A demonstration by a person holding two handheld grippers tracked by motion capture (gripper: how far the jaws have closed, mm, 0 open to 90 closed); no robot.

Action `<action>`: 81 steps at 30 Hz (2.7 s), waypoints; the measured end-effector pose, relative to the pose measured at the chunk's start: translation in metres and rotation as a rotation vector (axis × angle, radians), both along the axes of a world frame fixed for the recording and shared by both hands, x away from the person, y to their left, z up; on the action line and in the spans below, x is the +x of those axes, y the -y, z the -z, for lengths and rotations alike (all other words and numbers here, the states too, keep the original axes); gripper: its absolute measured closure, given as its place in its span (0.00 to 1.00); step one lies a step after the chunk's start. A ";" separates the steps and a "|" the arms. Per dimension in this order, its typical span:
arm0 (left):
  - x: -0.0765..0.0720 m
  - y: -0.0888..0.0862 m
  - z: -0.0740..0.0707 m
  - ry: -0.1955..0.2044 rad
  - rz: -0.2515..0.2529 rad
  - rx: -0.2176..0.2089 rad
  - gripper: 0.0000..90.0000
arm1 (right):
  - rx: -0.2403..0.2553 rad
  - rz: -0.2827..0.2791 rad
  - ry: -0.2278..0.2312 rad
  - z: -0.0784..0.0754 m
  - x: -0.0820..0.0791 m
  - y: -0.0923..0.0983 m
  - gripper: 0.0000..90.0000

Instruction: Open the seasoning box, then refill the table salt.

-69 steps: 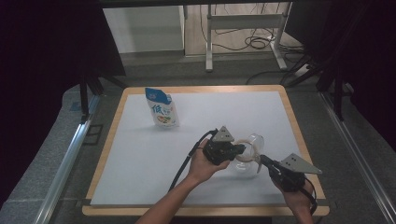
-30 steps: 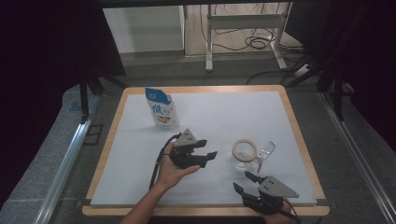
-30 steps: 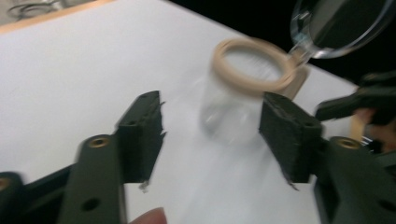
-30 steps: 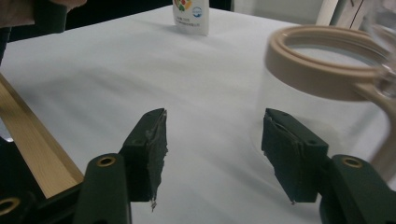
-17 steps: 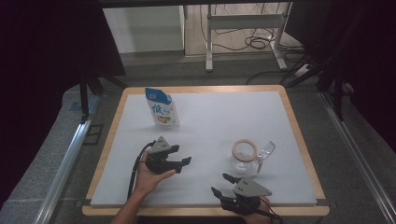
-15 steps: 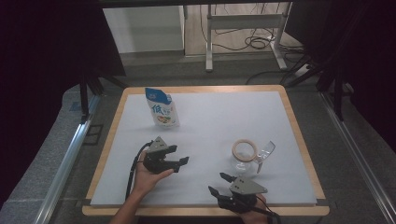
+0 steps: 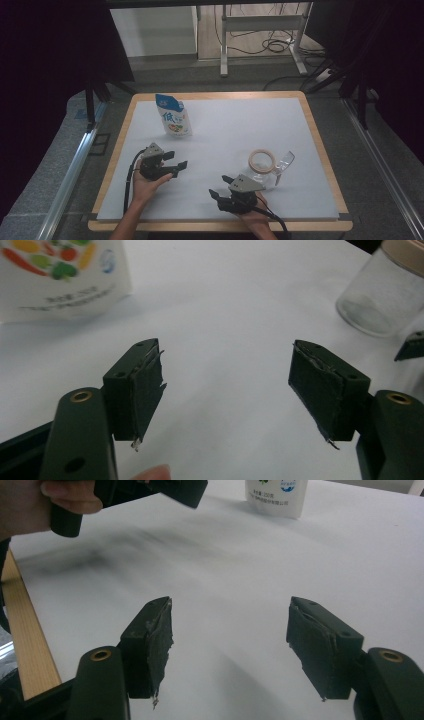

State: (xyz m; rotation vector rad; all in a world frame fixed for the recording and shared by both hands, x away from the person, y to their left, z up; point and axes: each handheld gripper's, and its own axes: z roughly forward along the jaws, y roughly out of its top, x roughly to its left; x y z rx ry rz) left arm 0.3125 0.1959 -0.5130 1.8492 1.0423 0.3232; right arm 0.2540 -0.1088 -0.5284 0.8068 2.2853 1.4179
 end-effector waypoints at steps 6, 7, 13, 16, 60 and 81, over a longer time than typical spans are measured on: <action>0.008 -0.023 -0.004 0.020 -0.057 -0.037 0.36 | -0.023 -0.012 -0.006 0.002 0.004 -0.006 0.39; 0.008 -0.023 -0.004 0.020 -0.057 -0.037 0.37 | -0.023 -0.012 -0.006 0.002 0.004 -0.006 0.39; 0.030 -0.045 -0.010 0.043 -0.116 -0.043 0.40 | -0.032 -0.015 -0.004 0.004 0.007 -0.008 0.39; 0.048 -0.060 -0.015 0.061 -0.158 -0.040 0.43 | -0.041 -0.017 0.001 0.004 0.007 -0.008 0.39; 0.145 -0.067 -0.045 0.132 0.093 -0.165 1.00 | -0.062 -0.013 0.013 0.006 0.004 -0.008 0.39; 0.117 -0.042 -0.063 0.161 0.138 -0.140 1.00 | -0.050 0.003 0.029 0.003 0.004 -0.005 0.39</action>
